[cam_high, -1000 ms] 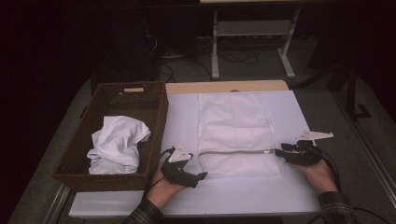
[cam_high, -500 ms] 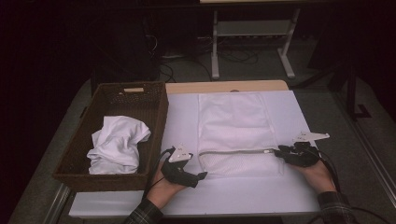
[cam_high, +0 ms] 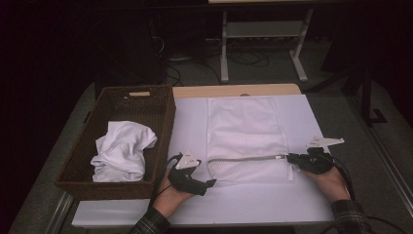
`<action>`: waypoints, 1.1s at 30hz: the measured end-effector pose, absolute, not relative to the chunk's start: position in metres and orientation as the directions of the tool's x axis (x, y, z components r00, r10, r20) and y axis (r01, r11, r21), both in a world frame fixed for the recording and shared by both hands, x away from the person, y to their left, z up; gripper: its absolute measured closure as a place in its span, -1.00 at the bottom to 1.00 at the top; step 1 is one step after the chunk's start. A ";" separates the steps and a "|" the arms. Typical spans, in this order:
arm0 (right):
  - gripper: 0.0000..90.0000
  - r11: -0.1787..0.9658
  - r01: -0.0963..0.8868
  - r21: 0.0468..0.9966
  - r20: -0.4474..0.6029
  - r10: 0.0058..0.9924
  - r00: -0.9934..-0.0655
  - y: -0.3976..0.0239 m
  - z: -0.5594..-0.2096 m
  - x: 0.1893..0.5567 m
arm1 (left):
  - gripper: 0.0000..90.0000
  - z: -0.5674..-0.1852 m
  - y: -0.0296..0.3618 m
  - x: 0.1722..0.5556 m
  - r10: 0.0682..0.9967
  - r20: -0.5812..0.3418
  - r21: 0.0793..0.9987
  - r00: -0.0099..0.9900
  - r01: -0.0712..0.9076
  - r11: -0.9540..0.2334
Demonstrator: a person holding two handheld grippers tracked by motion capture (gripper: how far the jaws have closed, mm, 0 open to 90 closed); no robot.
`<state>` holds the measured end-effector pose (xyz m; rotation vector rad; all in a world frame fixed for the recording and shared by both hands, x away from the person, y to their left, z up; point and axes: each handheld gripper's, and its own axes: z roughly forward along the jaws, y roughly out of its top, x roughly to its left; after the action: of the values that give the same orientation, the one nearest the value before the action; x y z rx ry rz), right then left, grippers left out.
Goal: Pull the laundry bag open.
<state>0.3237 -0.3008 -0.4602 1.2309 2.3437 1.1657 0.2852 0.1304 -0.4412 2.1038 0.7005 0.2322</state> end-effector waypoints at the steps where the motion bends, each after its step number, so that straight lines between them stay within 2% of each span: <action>1: 0.88 0.322 0.580 0.748 0.140 0.777 -0.613 -0.301 -0.460 0.324 | -0.70 -0.441 0.130 0.285 0.558 -0.091 0.799 0.825 0.395 -0.453; 21: 0.88 0.315 0.532 0.786 0.150 0.737 -0.659 -0.293 -0.448 0.320 | -0.69 -0.432 0.124 0.294 0.517 -0.102 0.813 0.850 0.370 -0.449; 33: 0.88 0.326 0.519 0.790 0.146 0.722 -0.676 -0.286 -0.445 0.317 | -0.69 -0.426 0.099 0.302 0.446 -0.107 0.818 0.888 0.334 -0.468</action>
<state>0.3174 -0.2861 -0.4451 1.1269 2.3595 1.2718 0.3025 0.0993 -0.4258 2.1011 0.5611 0.1496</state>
